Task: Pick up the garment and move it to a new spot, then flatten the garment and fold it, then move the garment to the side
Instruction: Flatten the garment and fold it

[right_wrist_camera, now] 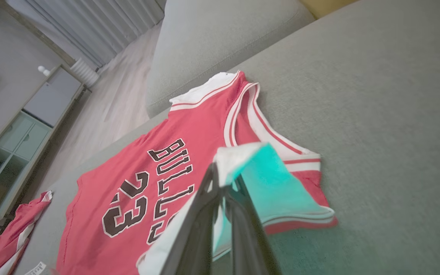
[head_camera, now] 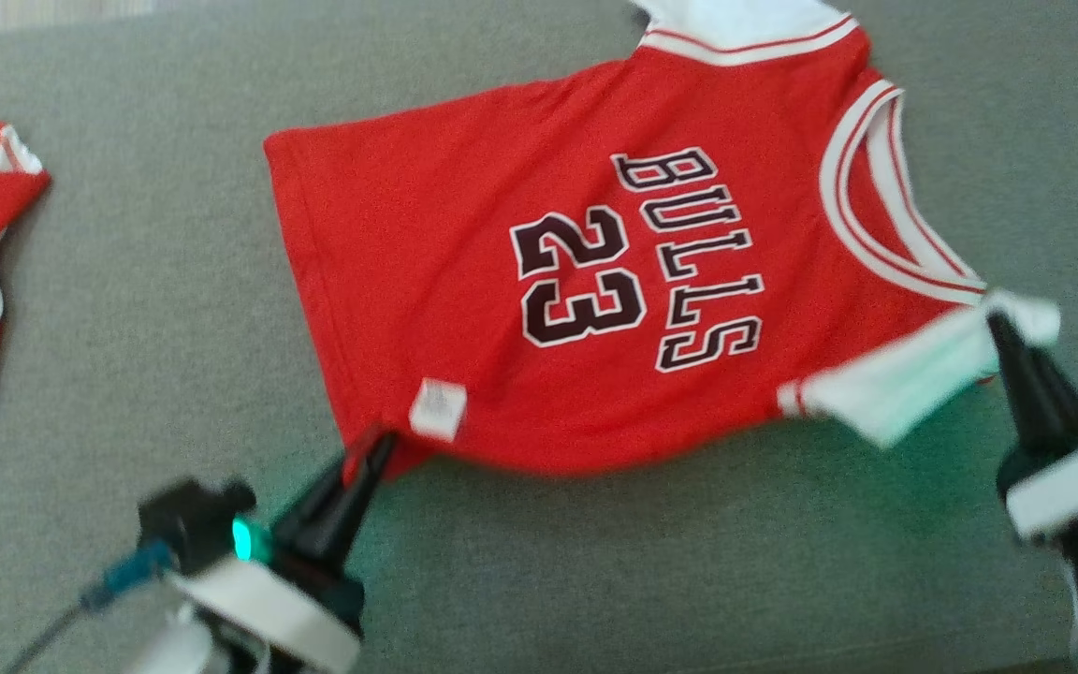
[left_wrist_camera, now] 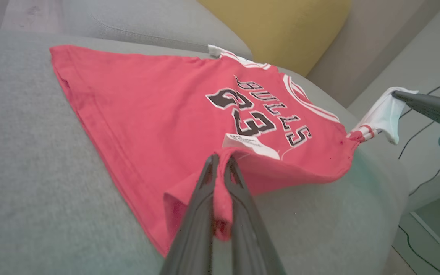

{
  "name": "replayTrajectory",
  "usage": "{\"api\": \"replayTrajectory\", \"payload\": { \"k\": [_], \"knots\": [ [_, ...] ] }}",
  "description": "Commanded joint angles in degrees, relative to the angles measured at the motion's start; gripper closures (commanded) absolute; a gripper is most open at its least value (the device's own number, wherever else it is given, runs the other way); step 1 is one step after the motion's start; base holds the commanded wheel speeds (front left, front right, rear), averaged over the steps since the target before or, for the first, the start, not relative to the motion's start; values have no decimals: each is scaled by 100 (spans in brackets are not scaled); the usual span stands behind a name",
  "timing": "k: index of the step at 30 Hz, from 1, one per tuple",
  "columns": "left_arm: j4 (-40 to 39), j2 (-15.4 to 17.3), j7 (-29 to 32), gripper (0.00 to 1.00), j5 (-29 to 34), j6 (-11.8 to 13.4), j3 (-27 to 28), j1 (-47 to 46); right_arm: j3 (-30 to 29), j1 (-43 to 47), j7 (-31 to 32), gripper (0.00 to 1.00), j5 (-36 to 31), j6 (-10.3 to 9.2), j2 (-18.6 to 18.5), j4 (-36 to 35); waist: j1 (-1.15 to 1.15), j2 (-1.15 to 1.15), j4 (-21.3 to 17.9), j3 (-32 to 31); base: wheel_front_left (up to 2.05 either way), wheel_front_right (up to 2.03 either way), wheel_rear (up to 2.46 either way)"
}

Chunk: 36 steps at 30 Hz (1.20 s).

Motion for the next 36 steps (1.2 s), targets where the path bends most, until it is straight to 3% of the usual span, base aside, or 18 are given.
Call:
{"api": "replayTrajectory", "payload": {
  "k": [1, 10, 11, 12, 13, 18, 24, 28, 36],
  "knots": [
    [-103, 71, 76, 100, -155, -48, 297, -353, 56, -396, 188, 100, -69, 40, -67, -143, -2, 0, 114, 194, 0, 0, 0],
    [707, -35, 803, 100, -536, -151, 346, -1561, 107, -2235, 715, 100, -816, 40, -67, 666, -2, 0, 301, 707, 0, 0, 0],
    [799, -85, 833, 81, -542, -149, 336, -1649, 123, -2362, 685, 100, -881, 40, -67, 764, -2, 0, 319, 737, 0, 0, 0],
    [879, -130, 836, 60, -529, -131, 334, -1724, 157, -2471, 625, 91, -984, 40, -67, 826, -2, 0, 333, 768, 0, 0, 0],
    [957, -168, 834, 0, -501, -100, 326, -1780, 174, -2548, 568, 0, -1048, 40, -67, 910, -2, 0, 337, 781, 0, 0, 0],
    [974, -190, 747, 0, -511, 41, 352, -1643, 357, -2469, 158, 0, -1475, 40, -302, 1066, -2, 0, 287, 654, 0, 0, 0],
    [305, -27, 712, 0, -699, 422, 489, -923, 419, -1776, 47, 0, -1762, 40, -722, 1007, -2, 0, 172, 498, 0, 0, 0],
    [-2, -89, 765, 0, -734, 630, 413, -638, 389, -1508, 11, 0, -2127, 40, -1034, 1143, -2, 0, 168, 535, 0, 0, 0],
    [76, -232, 807, 0, -636, 705, 276, -744, 483, -1649, 52, 0, -2322, 40, -1091, 1548, -2, 0, 193, 704, 0, 0, 0]
  ]
}}
